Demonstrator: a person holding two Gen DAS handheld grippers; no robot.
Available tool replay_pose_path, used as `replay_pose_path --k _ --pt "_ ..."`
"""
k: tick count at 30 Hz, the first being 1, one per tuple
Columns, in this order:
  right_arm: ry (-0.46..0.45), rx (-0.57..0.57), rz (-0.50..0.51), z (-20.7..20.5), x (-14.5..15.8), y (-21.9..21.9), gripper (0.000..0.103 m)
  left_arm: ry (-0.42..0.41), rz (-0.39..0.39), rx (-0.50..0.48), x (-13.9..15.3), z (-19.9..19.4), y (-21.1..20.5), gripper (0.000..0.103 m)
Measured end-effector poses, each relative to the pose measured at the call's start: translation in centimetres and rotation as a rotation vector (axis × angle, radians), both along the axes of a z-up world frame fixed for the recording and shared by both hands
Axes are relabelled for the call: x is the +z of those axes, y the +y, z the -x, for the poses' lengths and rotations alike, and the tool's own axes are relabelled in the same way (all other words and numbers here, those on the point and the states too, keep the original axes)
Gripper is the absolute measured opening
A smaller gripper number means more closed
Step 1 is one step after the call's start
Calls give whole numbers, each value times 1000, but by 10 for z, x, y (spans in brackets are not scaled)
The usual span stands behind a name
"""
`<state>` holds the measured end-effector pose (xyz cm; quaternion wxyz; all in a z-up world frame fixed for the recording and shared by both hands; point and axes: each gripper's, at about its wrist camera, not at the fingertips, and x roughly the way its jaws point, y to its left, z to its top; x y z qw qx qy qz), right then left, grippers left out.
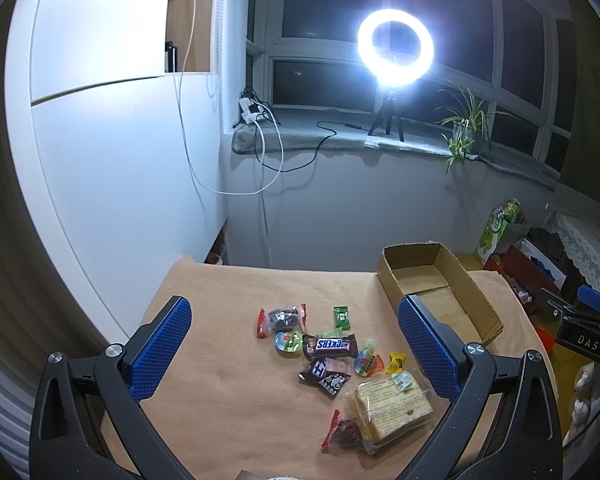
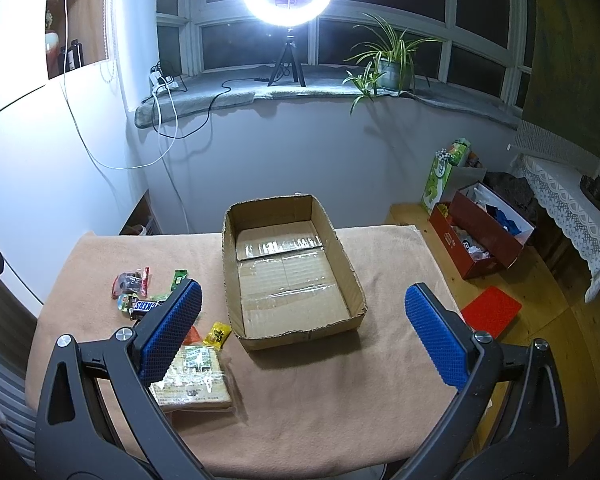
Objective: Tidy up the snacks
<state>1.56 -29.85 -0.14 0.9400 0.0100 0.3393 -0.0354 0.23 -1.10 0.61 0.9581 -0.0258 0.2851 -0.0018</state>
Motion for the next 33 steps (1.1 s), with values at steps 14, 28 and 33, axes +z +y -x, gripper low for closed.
replay_pose_path --k 14,28,33 --pt "28 3 -13 -4 -10 -2 103 6 1 -2 -1 -2 0 102" --pt "155 69 -81 -18 -41 -3 103 144 36 -32 -33 -19 8 102" --pt "232 119 -150 -24 -61 -5 103 231 82 -60 -52 -26 10 102"
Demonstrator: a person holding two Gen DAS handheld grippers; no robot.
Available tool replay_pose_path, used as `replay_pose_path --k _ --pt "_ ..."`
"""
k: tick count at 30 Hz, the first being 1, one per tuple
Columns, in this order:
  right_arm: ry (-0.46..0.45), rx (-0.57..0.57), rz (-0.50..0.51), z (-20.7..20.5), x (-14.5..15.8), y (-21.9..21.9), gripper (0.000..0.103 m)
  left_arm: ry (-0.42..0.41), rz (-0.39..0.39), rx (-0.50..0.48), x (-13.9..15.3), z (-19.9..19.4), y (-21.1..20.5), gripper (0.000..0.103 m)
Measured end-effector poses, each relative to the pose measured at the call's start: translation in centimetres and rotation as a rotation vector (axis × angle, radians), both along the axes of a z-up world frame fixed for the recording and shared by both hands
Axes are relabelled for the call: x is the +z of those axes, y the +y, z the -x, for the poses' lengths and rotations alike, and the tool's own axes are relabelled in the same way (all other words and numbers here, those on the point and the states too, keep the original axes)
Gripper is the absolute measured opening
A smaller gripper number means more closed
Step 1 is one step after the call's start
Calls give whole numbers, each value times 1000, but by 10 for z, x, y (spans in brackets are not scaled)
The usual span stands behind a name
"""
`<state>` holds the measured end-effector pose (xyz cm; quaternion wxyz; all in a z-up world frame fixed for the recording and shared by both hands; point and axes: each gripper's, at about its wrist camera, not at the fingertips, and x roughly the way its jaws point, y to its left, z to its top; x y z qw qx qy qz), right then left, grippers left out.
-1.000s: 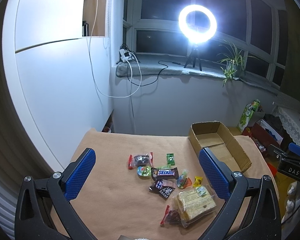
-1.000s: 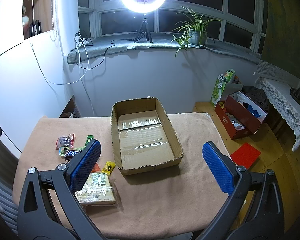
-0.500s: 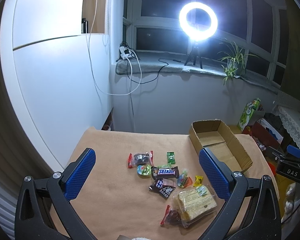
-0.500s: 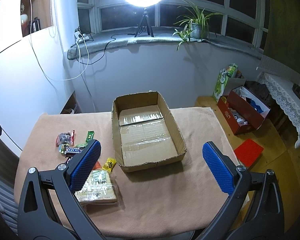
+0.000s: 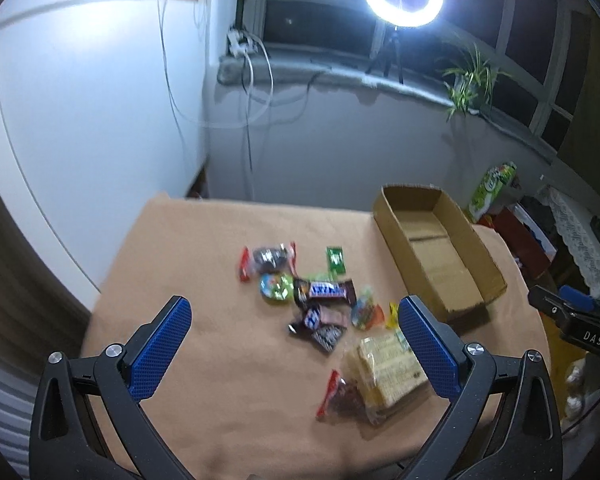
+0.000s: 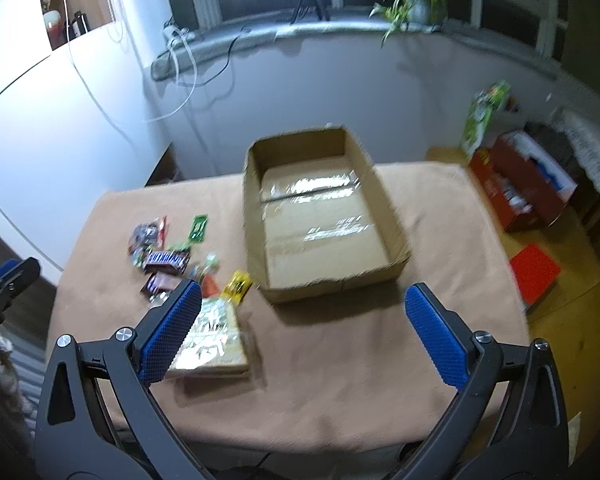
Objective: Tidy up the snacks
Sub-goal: 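Move both grippers down to the clear-wrapped wafer cake package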
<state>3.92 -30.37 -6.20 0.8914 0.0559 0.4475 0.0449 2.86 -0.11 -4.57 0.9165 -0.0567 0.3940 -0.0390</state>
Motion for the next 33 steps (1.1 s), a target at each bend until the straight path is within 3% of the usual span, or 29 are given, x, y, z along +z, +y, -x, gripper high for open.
replay_pose_path --k 9,13,17,20,26,33 --pt "205 120 -243 -15 -50 -4 103 127 149 -32 -27 -10 10 92" --pt "257 156 -262 -18 -67 0 103 165 220 -53 -36 -9 8 92" --pt "299 188 -284 -22 -77 7 102 213 239 -79 -45 -9 0 92" --pt "337 209 -300 -28 -89 12 95 273 212 -96 -54 -13 -10 92" --pt "370 236 -302 -39 -106 22 94 354 118 -193 -66 -18 -36 92" --pt "428 240 -360 -52 -129 30 86 391 100 -265 -86 -21 -57 91"
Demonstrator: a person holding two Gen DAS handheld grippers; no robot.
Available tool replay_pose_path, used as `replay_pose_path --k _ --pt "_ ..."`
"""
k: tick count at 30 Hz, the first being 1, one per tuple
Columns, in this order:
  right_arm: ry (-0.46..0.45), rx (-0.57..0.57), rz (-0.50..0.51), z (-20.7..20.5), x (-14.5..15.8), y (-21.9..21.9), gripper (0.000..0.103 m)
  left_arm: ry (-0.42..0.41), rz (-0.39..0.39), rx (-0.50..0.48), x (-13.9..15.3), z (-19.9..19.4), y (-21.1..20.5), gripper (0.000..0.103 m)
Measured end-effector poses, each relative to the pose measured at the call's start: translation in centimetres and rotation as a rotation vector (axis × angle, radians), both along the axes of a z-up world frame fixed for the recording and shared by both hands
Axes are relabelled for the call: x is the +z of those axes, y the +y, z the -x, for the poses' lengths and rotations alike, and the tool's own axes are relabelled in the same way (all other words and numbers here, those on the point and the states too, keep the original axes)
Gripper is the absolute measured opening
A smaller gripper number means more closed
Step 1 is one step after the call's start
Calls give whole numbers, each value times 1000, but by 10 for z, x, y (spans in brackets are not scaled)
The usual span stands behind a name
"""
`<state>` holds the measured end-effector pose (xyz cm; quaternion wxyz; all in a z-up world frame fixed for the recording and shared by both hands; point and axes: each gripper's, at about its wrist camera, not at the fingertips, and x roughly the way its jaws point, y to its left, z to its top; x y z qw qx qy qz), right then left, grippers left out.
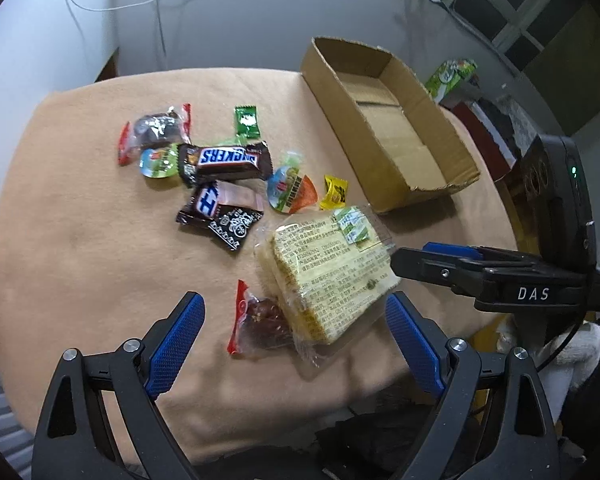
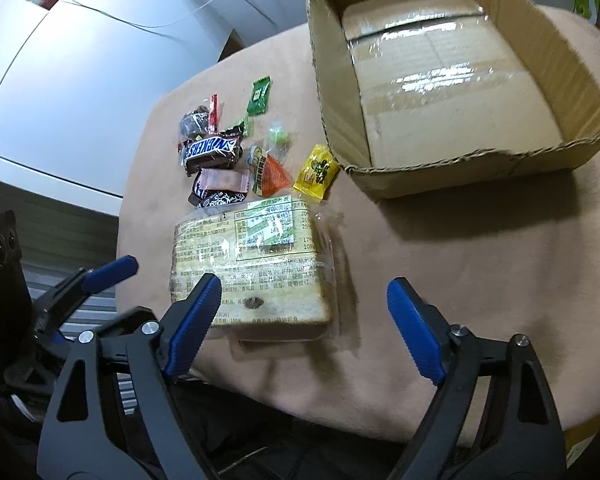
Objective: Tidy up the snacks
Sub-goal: 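Move both grippers down to the clear-wrapped wafer cake package, then close both grippers on the wafer cake package and lift it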
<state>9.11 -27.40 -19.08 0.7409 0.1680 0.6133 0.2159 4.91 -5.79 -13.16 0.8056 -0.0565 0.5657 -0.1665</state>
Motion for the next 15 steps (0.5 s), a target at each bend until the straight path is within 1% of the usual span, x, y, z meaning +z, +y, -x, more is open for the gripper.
replay_pose_path --k 1,2,3,5,8,9,11,13,15 --pt "3 2 -4 0 -2 1 86 7 12 -1 -3 -1 -1 91" --pt "6 5 -10 -1 -3 3 83 14 16 -1 -5 -2 -1 88" --pt "10 10 -17 -2 -4 4 79 23 24 0 -8 -2 0 79" --pt "23 18 -32 -4 -7 8 73 43 41 3 -13 -4 0 70" --pt "39 36 -35 -6 -12 14 65 74 74 17 -21 -7 2 61" --pt "39 39 -32 -5 -13 15 65 80 82 19 -22 -7 3 56" --pt "42 44 -34 -6 -14 17 65 86 97 18 -25 -8 3 50" --pt "45 49 -36 -6 -15 19 64 84 107 13 -26 -9 1 48" --pt "50 52 -39 -6 -17 24 61 89 113 0 -27 -10 -3 46"
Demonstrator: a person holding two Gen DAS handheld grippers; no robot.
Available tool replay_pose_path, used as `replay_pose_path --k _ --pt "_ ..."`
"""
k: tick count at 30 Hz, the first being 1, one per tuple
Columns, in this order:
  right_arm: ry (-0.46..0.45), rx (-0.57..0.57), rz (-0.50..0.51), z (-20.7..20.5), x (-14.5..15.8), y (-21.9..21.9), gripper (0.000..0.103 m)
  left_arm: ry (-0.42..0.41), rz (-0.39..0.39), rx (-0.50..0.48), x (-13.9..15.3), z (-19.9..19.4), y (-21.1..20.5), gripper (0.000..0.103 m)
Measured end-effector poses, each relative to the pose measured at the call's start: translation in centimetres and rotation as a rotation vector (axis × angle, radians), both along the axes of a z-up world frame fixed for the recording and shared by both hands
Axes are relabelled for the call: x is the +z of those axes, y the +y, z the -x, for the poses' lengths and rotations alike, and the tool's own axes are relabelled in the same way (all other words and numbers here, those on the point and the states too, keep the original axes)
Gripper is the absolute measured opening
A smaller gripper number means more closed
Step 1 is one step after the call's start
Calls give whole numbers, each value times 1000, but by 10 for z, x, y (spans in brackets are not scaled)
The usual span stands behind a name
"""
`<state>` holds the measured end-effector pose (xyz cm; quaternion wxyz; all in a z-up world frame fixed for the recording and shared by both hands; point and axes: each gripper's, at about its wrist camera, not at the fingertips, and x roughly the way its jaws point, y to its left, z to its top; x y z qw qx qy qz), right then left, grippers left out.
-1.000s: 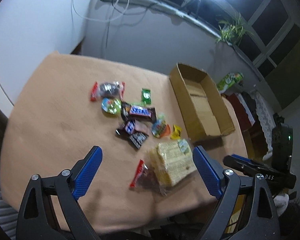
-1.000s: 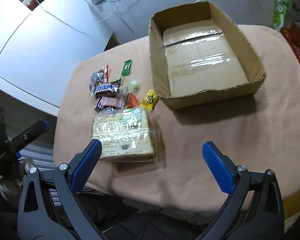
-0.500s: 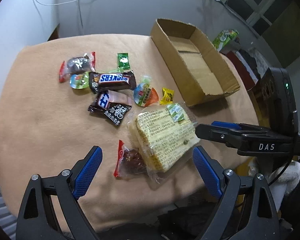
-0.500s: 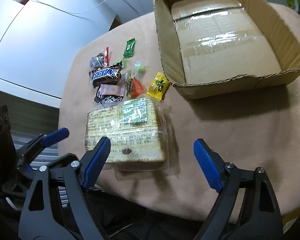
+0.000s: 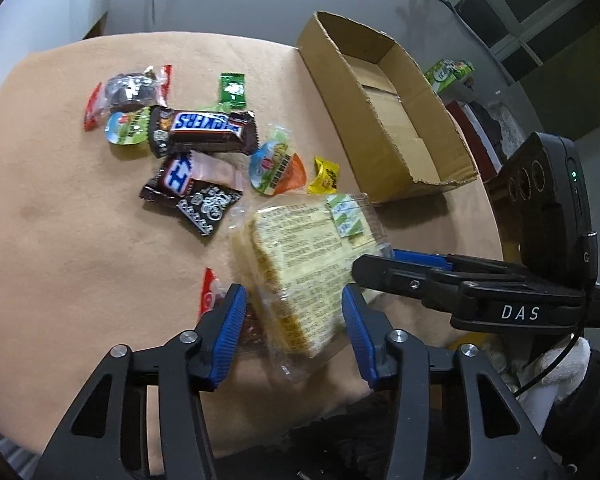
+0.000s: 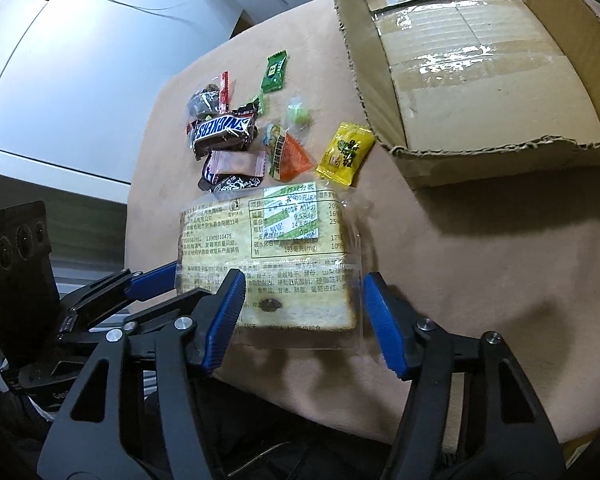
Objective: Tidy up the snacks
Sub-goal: 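Close both grippers on the wafer cake package and lift it, then carry the wafer cake package into the cardboard box and lower it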
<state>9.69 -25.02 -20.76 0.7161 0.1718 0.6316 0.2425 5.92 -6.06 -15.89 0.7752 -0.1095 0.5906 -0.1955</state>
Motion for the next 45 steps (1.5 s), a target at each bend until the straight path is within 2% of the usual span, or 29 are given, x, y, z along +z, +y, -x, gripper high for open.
replay_pose_path --k 6,15,26,35,45 --pt "-11 0 -2 0 2 3 60 -21 -17 -7 2 -2 -6 46" --pt "-38 4 -34 0 10 7 59 -102 -47 -25 17 -2 -8 46" --pt "-101 -14 -67 -1 42 -1 58 -211 -68 -27 49 -2 -8 46" --pt "-175 -57 -56 -13 70 -20 58 -280 -36 -29 70 -18 -19 46" --pt "-219 -138 -7 -26 82 -63 58 -324 25 -88 77 -46 -57 46"
